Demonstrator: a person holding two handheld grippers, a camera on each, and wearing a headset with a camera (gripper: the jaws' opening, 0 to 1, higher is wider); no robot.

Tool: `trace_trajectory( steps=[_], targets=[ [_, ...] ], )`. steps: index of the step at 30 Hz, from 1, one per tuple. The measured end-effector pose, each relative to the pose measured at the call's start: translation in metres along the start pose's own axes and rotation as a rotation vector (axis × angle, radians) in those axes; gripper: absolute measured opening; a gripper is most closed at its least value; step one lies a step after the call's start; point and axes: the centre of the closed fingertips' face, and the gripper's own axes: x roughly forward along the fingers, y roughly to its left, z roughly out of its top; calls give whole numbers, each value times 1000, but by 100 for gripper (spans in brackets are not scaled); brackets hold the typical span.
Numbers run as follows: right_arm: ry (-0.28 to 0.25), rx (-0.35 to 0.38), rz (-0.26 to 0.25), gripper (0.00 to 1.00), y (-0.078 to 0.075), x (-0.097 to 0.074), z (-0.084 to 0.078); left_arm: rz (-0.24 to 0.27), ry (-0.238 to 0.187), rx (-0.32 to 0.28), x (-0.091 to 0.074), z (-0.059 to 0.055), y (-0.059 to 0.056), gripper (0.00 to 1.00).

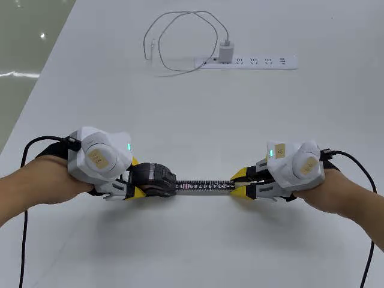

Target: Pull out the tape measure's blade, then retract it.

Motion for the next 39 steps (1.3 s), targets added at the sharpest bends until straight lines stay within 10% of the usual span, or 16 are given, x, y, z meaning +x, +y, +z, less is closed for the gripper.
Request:
trace_trajectory(
  steps=[39],
  targets=[
    [47, 17, -18, 7, -4, -27, -25, -3, -1, 1, 0, 0, 0, 26]
  ],
)
